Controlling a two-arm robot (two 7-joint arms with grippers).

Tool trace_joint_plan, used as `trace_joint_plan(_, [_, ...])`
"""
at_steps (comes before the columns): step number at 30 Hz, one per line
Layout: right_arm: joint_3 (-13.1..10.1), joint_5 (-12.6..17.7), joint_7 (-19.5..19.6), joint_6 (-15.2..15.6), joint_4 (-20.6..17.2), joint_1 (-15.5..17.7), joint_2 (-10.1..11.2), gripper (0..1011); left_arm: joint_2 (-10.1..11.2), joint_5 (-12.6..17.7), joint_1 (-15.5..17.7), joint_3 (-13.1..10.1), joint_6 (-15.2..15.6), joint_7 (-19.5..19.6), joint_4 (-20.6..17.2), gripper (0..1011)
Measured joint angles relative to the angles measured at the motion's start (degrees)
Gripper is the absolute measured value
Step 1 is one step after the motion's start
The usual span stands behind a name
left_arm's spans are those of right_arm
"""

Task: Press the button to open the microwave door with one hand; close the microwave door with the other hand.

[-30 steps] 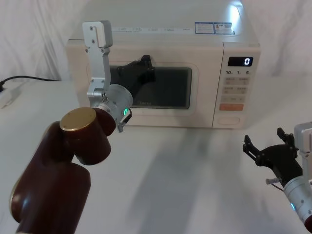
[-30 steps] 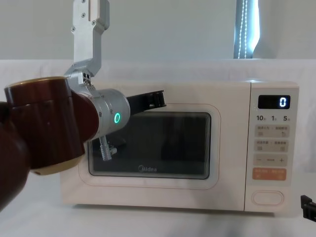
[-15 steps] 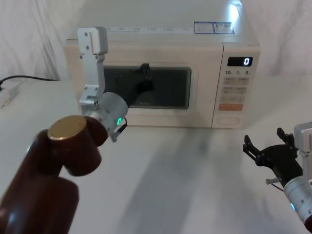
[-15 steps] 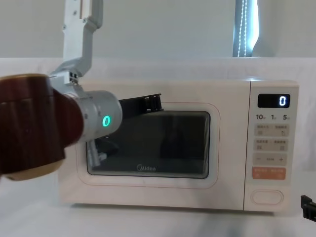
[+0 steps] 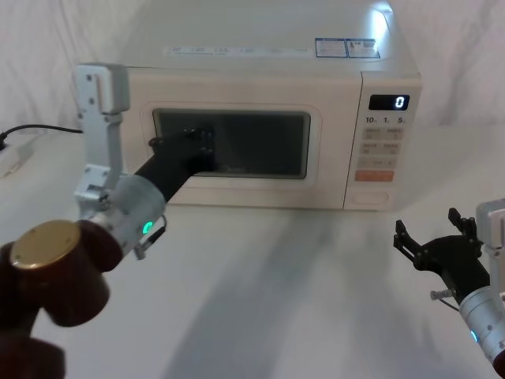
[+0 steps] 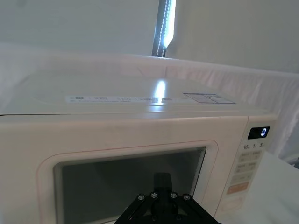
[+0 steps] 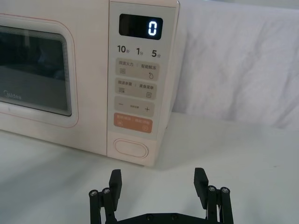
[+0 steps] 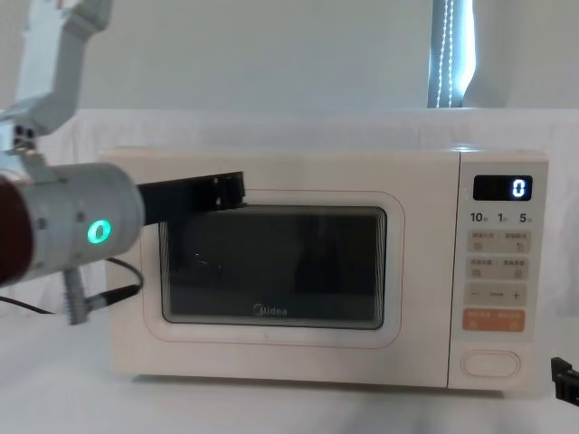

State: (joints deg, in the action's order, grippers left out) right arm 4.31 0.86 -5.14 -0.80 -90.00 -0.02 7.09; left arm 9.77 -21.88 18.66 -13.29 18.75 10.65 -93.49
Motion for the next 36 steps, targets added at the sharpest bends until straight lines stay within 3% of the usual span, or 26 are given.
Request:
trace_joint_plan(4, [0.0, 0.0, 0.0, 0.0, 0.0, 0.0, 0.0, 1002, 2.1, -0.6, -2.5, 0.6, -1.2, 0.5, -2.6, 10])
trace_joint_plan(14, [0.0, 0.0, 0.0, 0.0, 0.0, 0.0, 0.0, 1002, 5.6, -2.5, -7.0, 2.0, -2.7, 1.1, -6.4, 284])
trace_joint_plan(18, [0.0, 0.0, 0.0, 0.0, 0.0, 0.0, 0.0, 1002, 6.9, -3.1, -9.3, 2.8, -4.0, 1.0, -7.3, 445])
trace_joint_plan(27, [0.0, 0.0, 0.0, 0.0, 0.0, 0.0, 0.0, 1002, 7.9, -2.2, -12.9, 4.0, -7.7, -0.7, -6.0, 708])
trace_joint_plan(36, [0.0, 0.0, 0.0, 0.0, 0.0, 0.0, 0.0, 1002, 7.4, -2.3, -15.4, 6.0, -9.3, -1.7, -3.7, 988])
